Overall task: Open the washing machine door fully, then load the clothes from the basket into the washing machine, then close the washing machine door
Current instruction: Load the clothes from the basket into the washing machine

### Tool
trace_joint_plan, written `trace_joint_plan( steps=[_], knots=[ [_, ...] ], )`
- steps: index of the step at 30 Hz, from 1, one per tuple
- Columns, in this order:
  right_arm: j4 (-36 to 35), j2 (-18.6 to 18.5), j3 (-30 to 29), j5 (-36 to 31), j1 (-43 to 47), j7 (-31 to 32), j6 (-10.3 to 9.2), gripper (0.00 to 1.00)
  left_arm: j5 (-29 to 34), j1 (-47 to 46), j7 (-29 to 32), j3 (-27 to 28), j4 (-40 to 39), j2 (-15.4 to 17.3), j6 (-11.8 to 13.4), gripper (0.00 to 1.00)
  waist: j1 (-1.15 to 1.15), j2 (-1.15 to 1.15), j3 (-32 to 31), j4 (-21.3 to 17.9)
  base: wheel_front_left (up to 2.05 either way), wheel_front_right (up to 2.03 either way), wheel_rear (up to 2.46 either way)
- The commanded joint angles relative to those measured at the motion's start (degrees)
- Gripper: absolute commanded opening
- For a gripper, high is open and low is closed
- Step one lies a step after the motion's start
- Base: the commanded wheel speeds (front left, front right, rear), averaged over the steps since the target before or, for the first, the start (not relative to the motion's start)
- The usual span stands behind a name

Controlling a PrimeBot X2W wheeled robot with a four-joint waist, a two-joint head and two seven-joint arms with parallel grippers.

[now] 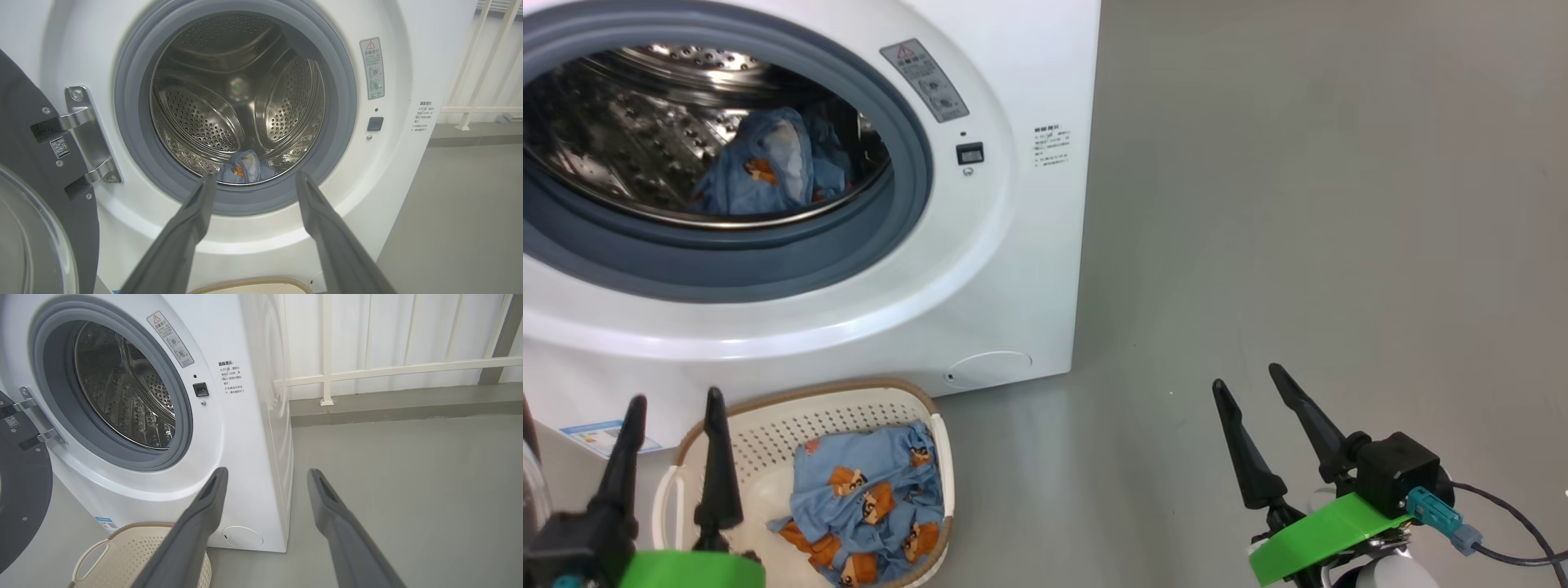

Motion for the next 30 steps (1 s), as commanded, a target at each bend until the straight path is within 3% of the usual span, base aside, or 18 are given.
trace_joint_plan(
  steps=[1, 12, 30],
  knots=[
    [-1.76, 0.11, 1.05, -1.02, 0.32, -0.28, 0.16, 1.00, 0.58, -0.20, -0.36, 2.29, -2.01, 0.71, 0.55, 1.00, 0.00, 0.00, -0.27, 0.13, 0.00, 0.00, 0.00],
    [-3.93, 0.11, 0.35, -3.28, 1.32, -0.28, 0.16, 1.00, 1.89, 5.27, -0.36, 2.90, -3.82, -2.16, 0.28, 1.00, 0.00, 0.00, -1.63, 0.57, 0.00, 0.00, 0.00],
    [-4.64, 0.11, 0.00, -4.08, 2.08, -0.28, 0.16, 1.00, 1.59, 8.92, -0.36, 3.41, -3.41, -3.45, 0.20, 1.00, 0.00, 0.00, -2.56, 0.76, 0.00, 0.00, 0.00]
  ],
)
